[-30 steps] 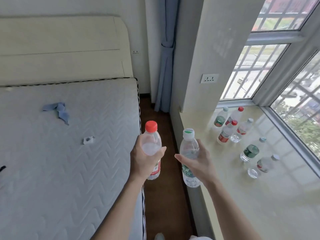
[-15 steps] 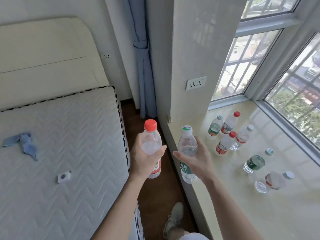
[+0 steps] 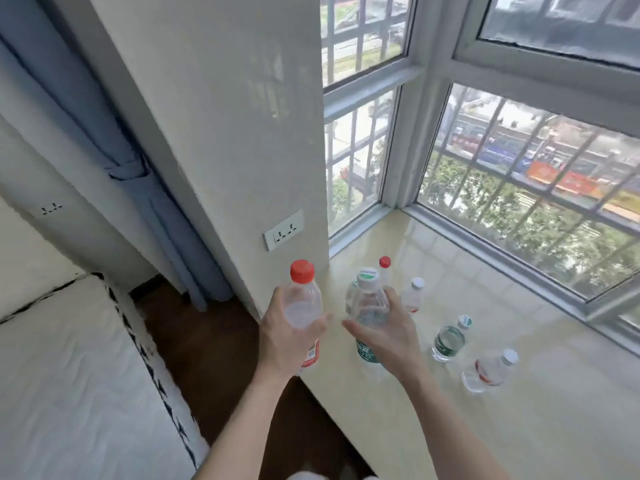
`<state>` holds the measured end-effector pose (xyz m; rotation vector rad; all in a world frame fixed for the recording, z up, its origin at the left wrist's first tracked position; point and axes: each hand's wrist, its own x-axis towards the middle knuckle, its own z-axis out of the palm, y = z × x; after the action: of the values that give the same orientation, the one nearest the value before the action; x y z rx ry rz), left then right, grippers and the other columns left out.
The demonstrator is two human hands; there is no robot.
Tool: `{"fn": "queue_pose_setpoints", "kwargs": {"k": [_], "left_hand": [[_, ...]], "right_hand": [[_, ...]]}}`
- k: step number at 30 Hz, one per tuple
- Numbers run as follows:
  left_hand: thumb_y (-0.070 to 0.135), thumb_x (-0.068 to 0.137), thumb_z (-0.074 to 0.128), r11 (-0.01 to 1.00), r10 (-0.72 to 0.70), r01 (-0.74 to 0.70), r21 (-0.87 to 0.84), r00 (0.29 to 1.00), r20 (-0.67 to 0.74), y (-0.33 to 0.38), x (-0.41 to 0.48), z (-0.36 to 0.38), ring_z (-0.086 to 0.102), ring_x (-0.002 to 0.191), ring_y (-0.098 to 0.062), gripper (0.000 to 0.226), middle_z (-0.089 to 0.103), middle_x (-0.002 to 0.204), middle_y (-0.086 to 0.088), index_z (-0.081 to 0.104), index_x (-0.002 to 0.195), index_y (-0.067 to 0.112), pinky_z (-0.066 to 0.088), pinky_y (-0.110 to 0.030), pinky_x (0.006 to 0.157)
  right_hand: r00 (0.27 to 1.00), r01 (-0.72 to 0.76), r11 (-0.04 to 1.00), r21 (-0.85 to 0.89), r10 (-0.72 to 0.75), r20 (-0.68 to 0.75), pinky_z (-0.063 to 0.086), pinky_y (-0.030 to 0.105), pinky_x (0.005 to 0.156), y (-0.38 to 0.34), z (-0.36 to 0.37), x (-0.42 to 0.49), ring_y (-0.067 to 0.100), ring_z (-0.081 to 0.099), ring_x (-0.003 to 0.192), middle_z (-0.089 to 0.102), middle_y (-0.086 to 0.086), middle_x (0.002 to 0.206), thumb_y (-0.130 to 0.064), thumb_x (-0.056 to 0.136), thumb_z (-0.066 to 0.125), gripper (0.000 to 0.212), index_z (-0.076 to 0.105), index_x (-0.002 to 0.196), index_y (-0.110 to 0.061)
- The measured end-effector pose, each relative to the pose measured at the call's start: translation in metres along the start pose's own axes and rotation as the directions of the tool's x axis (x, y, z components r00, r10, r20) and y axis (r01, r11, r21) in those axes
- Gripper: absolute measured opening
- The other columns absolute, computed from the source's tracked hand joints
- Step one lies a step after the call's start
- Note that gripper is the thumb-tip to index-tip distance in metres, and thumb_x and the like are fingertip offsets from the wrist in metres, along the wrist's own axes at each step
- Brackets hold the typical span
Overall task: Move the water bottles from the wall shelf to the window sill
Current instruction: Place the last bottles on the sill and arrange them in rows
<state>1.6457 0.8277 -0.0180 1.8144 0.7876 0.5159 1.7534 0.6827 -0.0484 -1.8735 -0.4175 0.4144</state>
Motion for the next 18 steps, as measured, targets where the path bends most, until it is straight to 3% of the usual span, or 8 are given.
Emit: {"fn": "queue_pose_setpoints", "kwargs": {"k": [4, 9, 13, 15, 18], "left_hand": [[0.03, 0.065, 0.088, 0.999, 0.036, -0.04, 0.016, 0.983, 0.182, 0.006, 0.031, 0.039, 0.055, 0.099, 0.009, 0.049, 0.063, 0.102, 0.019, 0.055, 0.102, 0.033, 0.041, -0.006, 0.077], [0.024, 0.068, 0.088, 0.995, 0.094, -0.091, -0.028, 0.894, 0.437, 0.019, 0.046, 0.087, 0.055, 0.093, 0.019, 0.047, 0.065, 0.101, 0.02, 0.057, 0.101, 0.036, 0.041, -0.005, 0.073], [0.023, 0.071, 0.087, 0.992, 0.125, -0.098, -0.078, 0.798, 0.589, 0.017, 0.047, 0.118, 0.06, 0.1, 0.006, 0.045, 0.066, 0.103, 0.022, 0.059, 0.105, 0.029, 0.047, -0.017, 0.082], [0.022, 0.07, 0.087, 0.993, 0.12, -0.084, -0.085, 0.755, 0.644, 0.011, 0.041, 0.131, 0.057, 0.103, 0.007, 0.046, 0.064, 0.104, 0.023, 0.06, 0.105, 0.034, 0.044, -0.016, 0.083], [0.04, 0.063, 0.086, 0.996, 0.088, -0.075, -0.051, 0.672, 0.735, -0.004, 0.026, 0.15, 0.055, 0.105, 0.011, 0.05, 0.064, 0.106, 0.025, 0.059, 0.105, 0.043, 0.041, -0.017, 0.084]], "right_hand": [[0.975, -0.077, 0.996, 0.036, 0.083, -0.208, 0.053, 0.031, 0.077, 0.012, -0.027, 0.007, 0.004, 0.068, 0.086, 0.07, -0.018, 0.09, -0.034, 0.062, 0.088, 0.046, 0.055, 0.094, -0.032], [0.88, -0.183, 0.98, 0.078, 0.198, -0.431, 0.047, 0.015, 0.07, 0.03, -0.065, -0.017, -0.003, 0.065, 0.083, 0.067, -0.026, 0.087, -0.024, 0.067, 0.09, 0.044, 0.054, 0.093, -0.03], [0.769, -0.247, 0.954, 0.167, 0.298, -0.566, 0.056, 0.039, 0.083, 0.049, -0.086, -0.048, 0.008, 0.069, 0.094, 0.071, -0.016, 0.096, -0.037, 0.059, 0.087, 0.048, 0.057, 0.096, -0.031], [0.716, -0.252, 0.942, 0.222, 0.335, -0.613, 0.056, 0.049, 0.089, 0.059, -0.091, -0.063, 0.014, 0.07, 0.099, 0.072, -0.01, 0.101, -0.029, 0.06, 0.089, 0.05, 0.06, 0.101, -0.03], [0.642, -0.255, 0.935, 0.247, 0.355, -0.679, 0.054, 0.052, 0.093, 0.073, -0.091, -0.078, 0.016, 0.069, 0.103, 0.072, -0.011, 0.105, -0.023, 0.061, 0.089, 0.051, 0.061, 0.1, -0.037]]}}
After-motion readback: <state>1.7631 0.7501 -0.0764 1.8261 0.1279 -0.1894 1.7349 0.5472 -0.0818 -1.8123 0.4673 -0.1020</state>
